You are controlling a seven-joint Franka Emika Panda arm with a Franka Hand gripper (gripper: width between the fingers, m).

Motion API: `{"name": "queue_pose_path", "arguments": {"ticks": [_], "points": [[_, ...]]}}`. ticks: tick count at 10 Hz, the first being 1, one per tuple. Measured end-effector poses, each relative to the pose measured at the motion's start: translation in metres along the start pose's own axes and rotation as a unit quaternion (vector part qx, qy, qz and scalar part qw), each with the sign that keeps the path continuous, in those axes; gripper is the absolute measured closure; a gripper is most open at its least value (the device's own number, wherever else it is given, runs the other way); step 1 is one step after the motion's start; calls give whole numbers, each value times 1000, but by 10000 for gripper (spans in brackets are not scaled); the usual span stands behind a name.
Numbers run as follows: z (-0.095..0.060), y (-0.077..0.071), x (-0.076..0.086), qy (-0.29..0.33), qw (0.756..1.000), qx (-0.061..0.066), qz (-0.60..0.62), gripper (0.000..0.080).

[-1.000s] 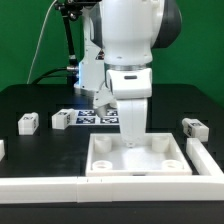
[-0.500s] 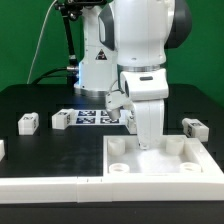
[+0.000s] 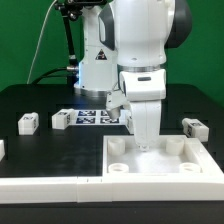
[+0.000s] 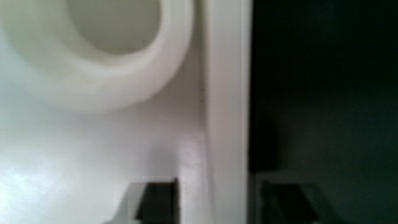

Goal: Assemble one leg

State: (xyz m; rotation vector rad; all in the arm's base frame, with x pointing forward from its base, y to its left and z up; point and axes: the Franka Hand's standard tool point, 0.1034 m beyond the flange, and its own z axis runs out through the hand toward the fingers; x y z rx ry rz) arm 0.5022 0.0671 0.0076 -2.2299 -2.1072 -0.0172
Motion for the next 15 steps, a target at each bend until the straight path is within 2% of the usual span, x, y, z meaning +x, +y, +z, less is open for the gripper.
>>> {"name": "queue_pose_path", "arguments": {"ticks": [1, 2, 3, 4, 9, 12, 14, 15], "points": [[0, 0, 0, 0, 1000, 0, 0, 423], [0, 0, 0, 0, 1000, 0, 0, 423], [0, 0, -1, 0, 1000, 0, 1, 245], [0, 0, -1, 0, 1000, 0, 1, 179], [0, 0, -1, 0, 1000, 0, 2, 150], [-22, -10, 11, -4, 999, -11, 37, 150], [-41, -15, 25, -8, 998, -16, 57, 150], [-45, -15, 29, -8, 998, -20, 63, 150]]}}
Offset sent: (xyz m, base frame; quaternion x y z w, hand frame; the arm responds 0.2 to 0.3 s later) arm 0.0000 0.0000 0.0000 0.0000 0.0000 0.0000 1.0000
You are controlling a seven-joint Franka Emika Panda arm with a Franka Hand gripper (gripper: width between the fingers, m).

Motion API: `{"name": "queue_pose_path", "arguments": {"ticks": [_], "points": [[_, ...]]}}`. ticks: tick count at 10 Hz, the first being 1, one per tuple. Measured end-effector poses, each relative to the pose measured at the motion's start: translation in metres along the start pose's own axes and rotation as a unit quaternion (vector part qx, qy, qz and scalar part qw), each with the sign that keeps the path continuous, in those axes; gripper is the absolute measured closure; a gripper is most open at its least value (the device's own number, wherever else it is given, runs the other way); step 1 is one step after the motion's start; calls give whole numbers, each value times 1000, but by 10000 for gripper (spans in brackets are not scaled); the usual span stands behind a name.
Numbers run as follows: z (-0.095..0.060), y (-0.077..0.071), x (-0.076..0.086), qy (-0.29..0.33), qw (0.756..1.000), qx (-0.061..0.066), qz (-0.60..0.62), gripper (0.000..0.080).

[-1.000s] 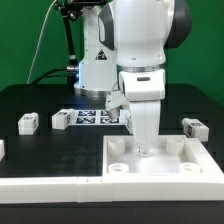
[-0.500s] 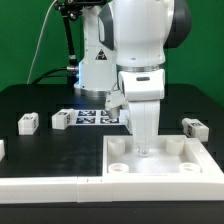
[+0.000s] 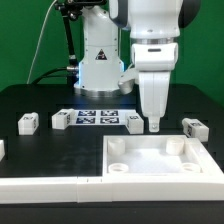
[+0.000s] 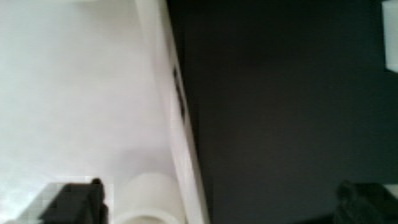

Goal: Assemble one leg

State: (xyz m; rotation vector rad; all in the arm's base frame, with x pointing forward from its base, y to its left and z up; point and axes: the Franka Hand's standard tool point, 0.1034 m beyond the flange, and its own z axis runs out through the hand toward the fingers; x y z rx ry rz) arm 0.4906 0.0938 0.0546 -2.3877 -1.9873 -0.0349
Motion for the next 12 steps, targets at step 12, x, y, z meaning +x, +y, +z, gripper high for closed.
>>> {"name": "queue_pose_path", "arguments": {"ticks": [12], "points": [[7, -40, 67, 12, 858, 15, 513, 150]]}}
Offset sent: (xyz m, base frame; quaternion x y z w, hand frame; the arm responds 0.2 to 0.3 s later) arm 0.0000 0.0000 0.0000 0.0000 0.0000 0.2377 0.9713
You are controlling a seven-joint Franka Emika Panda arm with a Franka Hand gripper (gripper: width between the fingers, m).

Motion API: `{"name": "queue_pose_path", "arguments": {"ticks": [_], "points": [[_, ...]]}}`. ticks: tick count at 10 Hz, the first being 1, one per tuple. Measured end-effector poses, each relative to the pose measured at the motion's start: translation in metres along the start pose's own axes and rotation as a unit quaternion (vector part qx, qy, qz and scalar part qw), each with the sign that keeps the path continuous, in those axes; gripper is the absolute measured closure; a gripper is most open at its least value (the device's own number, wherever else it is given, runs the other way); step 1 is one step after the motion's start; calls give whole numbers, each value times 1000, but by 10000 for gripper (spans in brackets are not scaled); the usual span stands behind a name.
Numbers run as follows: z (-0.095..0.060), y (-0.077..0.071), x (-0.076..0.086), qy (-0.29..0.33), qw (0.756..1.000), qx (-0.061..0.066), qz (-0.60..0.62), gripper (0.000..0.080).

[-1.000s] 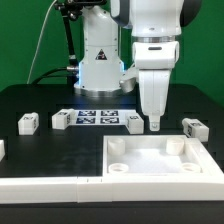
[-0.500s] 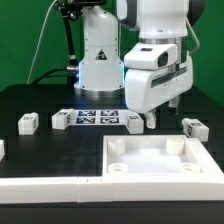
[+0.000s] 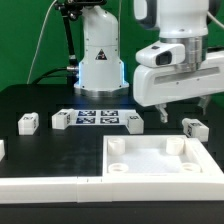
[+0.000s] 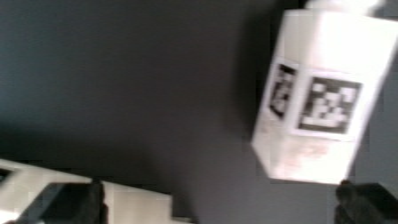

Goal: Assemble one leg

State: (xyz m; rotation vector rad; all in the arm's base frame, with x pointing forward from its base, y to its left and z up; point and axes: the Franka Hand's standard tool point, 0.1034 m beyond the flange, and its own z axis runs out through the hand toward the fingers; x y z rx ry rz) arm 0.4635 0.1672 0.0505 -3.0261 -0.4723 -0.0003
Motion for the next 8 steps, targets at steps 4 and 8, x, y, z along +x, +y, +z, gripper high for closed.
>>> {"name": "queue_pose_path", "arguments": {"ticks": [4, 8], "points": [[3, -22, 4, -5, 1000, 2, 5, 150], [2, -19, -14, -129, 991, -3, 21, 150]]}}
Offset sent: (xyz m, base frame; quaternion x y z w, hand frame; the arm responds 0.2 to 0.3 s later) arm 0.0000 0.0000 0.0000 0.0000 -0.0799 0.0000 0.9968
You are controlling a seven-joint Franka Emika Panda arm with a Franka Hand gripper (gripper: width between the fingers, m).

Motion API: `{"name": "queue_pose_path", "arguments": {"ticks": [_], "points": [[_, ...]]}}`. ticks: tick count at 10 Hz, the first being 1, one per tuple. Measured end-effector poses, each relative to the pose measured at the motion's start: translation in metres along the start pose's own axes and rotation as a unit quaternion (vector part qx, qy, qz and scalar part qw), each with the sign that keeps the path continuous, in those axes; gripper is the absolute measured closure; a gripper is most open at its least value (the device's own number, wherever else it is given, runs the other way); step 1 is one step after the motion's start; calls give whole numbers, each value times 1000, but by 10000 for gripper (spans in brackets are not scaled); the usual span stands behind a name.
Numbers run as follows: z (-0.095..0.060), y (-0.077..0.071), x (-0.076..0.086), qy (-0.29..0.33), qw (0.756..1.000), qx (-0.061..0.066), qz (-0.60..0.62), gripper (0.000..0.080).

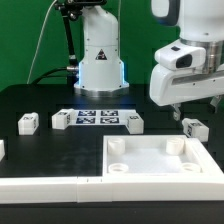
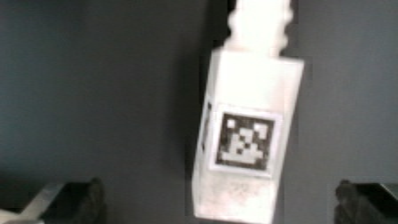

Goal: Assemble one leg

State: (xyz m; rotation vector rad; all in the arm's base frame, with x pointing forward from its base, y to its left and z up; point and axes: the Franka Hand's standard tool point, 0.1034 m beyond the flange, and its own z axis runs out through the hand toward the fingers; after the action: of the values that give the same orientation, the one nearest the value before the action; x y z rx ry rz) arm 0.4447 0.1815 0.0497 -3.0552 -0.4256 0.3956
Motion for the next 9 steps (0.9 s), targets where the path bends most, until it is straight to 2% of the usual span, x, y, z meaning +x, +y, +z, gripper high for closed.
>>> {"name": "queue_pose_path", "arguments": {"ticks": [1, 3, 4, 6, 9], "points": [[8, -2, -9, -59, 998, -2, 11, 150], [16, -4, -5, -125, 992, 0, 14, 150], [19, -4, -13, -173, 985, -1, 13, 150], [23, -11, -12, -276, 961, -3, 18, 150], [33, -17, 1, -305, 952, -4, 15, 150]]}}
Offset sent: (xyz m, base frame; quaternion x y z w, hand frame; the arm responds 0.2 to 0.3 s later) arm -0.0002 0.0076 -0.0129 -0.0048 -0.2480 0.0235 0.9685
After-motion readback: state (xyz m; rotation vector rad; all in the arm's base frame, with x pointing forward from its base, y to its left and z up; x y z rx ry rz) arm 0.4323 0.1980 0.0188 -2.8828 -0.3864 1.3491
